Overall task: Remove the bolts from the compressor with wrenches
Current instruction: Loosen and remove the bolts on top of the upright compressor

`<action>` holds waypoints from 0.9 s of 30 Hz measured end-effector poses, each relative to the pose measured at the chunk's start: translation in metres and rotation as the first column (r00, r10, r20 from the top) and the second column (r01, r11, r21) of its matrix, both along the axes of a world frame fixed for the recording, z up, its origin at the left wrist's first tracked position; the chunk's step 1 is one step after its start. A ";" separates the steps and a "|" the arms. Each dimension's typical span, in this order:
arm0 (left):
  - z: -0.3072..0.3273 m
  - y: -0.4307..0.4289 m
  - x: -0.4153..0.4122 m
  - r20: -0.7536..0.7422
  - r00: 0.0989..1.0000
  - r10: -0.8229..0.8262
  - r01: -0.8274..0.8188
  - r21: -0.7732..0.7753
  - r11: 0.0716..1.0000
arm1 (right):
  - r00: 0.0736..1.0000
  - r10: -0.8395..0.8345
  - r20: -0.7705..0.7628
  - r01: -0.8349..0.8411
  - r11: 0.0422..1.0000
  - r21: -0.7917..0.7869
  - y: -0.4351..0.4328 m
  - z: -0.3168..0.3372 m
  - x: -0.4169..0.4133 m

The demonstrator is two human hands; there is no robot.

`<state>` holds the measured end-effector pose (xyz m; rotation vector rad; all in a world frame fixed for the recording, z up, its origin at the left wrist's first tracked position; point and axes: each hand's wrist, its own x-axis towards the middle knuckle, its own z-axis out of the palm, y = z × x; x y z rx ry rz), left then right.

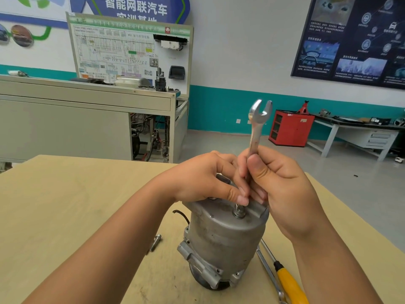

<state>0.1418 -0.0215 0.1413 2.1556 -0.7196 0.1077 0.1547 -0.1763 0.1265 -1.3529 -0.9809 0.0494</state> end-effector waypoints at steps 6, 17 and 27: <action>-0.003 -0.005 0.006 0.042 0.998 0.041 -0.042 0.017 0.999 | 0.997 0.061 0.037 -0.062 0.998 0.033 -0.009 -0.005 0.001; -0.006 -0.012 0.005 0.111 0.985 0.131 -0.139 0.071 0.988 | 0.949 -0.309 0.063 0.295 0.940 0.170 -0.002 -0.009 0.001; -0.003 -0.004 0.005 0.016 1.000 0.019 -0.018 -0.020 1.000 | 0.982 -0.186 0.041 0.190 0.977 -0.097 0.005 0.009 0.010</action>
